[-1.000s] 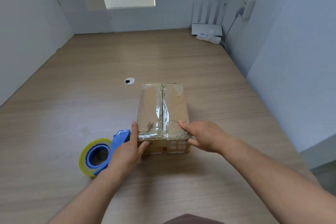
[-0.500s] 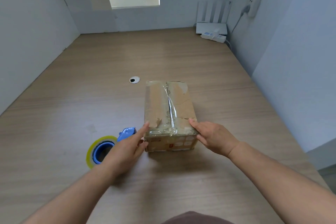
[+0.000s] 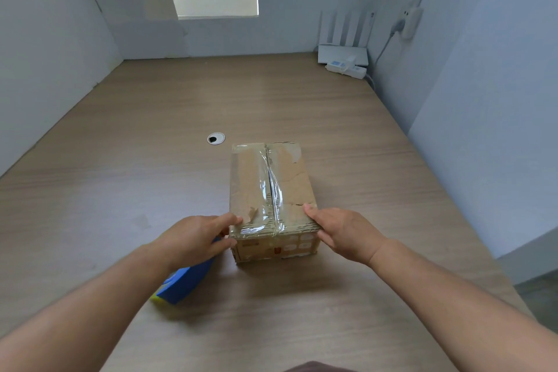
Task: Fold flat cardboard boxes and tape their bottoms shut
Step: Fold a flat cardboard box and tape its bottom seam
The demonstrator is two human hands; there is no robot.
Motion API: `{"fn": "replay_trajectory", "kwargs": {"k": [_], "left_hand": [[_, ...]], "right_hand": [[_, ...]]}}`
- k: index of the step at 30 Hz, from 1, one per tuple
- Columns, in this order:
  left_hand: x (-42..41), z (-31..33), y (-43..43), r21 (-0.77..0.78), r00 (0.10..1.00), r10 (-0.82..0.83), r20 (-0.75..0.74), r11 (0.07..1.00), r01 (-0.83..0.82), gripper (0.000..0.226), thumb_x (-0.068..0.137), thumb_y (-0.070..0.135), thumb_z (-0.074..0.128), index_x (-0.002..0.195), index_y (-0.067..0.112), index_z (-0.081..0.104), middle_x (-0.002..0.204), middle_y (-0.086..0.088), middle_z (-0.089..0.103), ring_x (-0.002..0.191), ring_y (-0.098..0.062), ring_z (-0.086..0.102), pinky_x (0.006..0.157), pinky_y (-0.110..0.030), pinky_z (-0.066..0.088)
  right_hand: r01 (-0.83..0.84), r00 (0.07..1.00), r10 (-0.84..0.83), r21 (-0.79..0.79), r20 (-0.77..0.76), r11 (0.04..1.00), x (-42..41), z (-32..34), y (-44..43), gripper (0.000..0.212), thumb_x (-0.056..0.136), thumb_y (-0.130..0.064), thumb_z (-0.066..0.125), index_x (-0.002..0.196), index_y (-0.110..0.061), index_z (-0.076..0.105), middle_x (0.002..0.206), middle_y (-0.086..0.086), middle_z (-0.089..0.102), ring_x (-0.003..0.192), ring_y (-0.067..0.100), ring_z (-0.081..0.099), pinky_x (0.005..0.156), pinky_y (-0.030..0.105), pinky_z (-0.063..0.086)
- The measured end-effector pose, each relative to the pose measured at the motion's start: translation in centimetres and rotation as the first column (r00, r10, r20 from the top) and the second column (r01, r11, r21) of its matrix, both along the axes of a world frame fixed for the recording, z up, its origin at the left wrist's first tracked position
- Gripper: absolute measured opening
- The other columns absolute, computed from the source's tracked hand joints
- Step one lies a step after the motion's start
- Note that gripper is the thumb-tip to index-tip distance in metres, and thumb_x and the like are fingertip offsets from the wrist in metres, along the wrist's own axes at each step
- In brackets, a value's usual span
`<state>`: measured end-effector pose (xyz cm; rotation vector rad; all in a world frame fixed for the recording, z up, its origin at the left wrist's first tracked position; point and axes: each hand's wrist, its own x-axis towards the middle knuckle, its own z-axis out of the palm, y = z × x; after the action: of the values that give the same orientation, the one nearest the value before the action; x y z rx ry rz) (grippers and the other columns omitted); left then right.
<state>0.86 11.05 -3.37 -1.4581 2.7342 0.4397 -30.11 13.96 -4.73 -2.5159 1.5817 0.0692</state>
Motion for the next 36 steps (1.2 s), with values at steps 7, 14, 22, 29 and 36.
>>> {"fn": "replay_trajectory", "kwargs": {"k": [7,14,22,29,36], "left_hand": [[-1.1,-1.6,1.4,-0.229,0.998,0.029,-0.062,0.972,-0.042,0.03,0.089,0.031,0.065,0.112,0.011,0.06,0.092,-0.003,0.07,0.079,-0.029,0.066,0.06,-0.037,0.051],[-1.7,-2.3,3.8,-0.31,0.959,0.143,-0.243,0.926,-0.216,0.034,0.08,0.018,0.076,0.106,0.02,0.054,0.067,-0.008,0.068,0.053,-0.029,0.063,0.039,-0.033,0.049],[-3.9,-1.5,4.2,-0.227,0.936,0.257,-0.24,0.923,-0.311,0.074,0.085,0.06,0.03,0.134,0.01,0.055,0.143,-0.012,0.048,0.131,-0.032,0.046,0.108,-0.048,0.036],[-4.9,-2.9,3.5,-0.115,0.938,0.3,-0.176,0.94,-0.322,0.049,0.091,0.056,0.048,0.138,0.043,0.044,0.152,-0.01,0.029,0.14,-0.029,0.025,0.116,-0.042,0.02],[-4.0,-1.6,3.7,0.073,0.97,0.229,-0.086,0.972,-0.223,0.052,0.091,0.061,0.043,0.14,0.057,0.026,0.159,0.001,-0.004,0.147,-0.018,-0.003,0.12,-0.04,0.004]], "right_hand": [[0.016,1.0,-0.016,-0.025,0.022,1.0,0.3,-0.3,0.1,0.06,0.099,-0.025,0.041,0.152,-0.017,0.015,0.131,0.005,0.052,0.117,0.023,0.047,0.095,0.034,0.039],[0.034,0.993,-0.027,-0.057,0.119,0.998,0.3,-0.8,0.6,0.058,0.098,-0.024,0.044,0.151,-0.017,0.02,0.127,0.006,0.055,0.115,0.024,0.049,0.093,0.034,0.041],[0.166,0.982,-0.161,-0.046,0.103,0.985,0.3,-0.7,0.3,0.068,0.085,-0.065,0.048,0.142,-0.032,0.031,0.133,-0.008,0.055,0.118,0.017,0.053,0.088,0.031,0.043],[0.146,0.984,-0.135,-0.092,0.119,0.985,0.8,-0.6,0.1,0.059,0.088,-0.062,0.046,0.137,-0.029,0.038,0.124,-0.006,0.061,0.111,0.02,0.057,0.082,0.034,0.047],[0.16,0.98,-0.133,-0.182,0.149,0.97,1.3,-0.5,0.3,0.06,0.083,-0.071,0.043,0.124,-0.028,0.047,0.106,-0.007,0.068,0.095,0.021,0.064,0.07,0.032,0.046]]}}
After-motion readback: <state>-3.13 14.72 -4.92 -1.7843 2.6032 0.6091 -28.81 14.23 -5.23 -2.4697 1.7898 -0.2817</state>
